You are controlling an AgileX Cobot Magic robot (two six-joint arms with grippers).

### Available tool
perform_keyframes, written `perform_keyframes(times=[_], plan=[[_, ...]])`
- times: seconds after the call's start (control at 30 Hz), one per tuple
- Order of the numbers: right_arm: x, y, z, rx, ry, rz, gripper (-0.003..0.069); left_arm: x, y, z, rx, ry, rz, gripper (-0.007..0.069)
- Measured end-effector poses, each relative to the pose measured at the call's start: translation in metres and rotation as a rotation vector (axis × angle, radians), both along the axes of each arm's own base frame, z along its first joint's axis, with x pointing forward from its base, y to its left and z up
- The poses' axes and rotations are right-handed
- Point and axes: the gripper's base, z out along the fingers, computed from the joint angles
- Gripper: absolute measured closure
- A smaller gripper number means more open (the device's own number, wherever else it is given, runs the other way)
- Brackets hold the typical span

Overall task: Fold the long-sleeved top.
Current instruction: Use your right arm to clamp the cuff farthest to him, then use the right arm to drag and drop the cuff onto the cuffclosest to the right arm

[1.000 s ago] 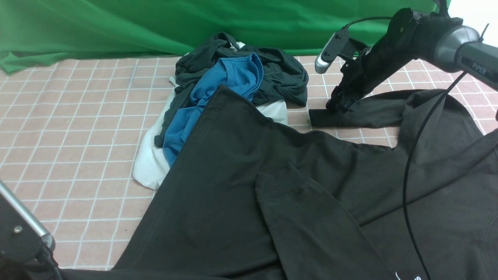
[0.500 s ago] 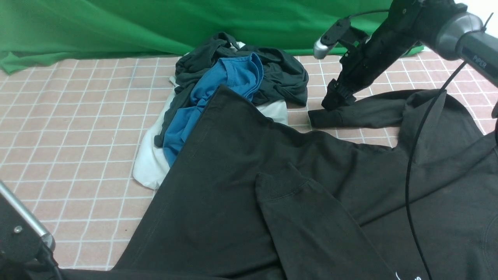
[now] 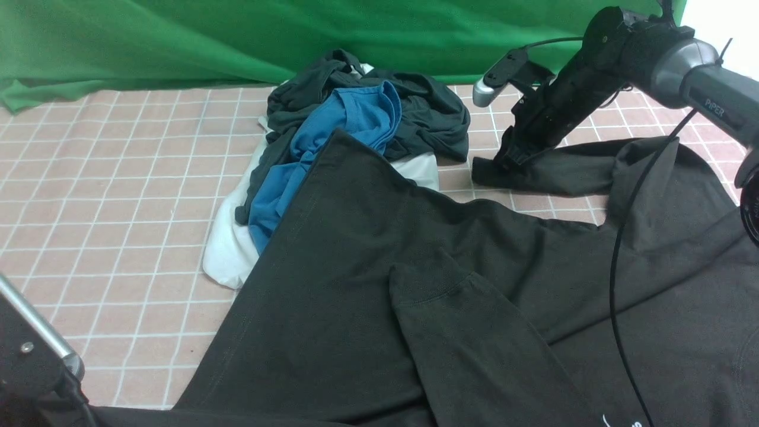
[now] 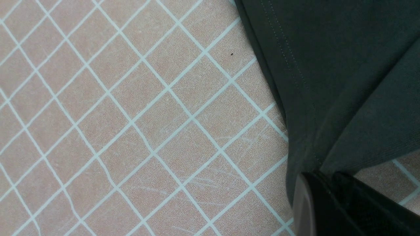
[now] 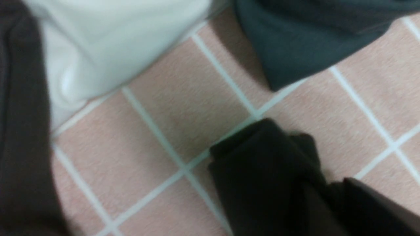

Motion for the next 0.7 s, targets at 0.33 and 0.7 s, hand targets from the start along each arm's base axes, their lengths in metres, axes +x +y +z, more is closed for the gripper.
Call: perform_keyframes(times=[0.33,0.7], plan=[[0.021,-0.042,0.073,-0.094,-0.206,-0.33,0.0576,0.0,0.0,0.0,0.0,0.0,0.0,0.0591],[0.002,-0.089,0.154,-0.057,-0.244,-0.64,0.0576,0.0,0.0,0.0,-0.001,-0.004,0.0,0.0591]])
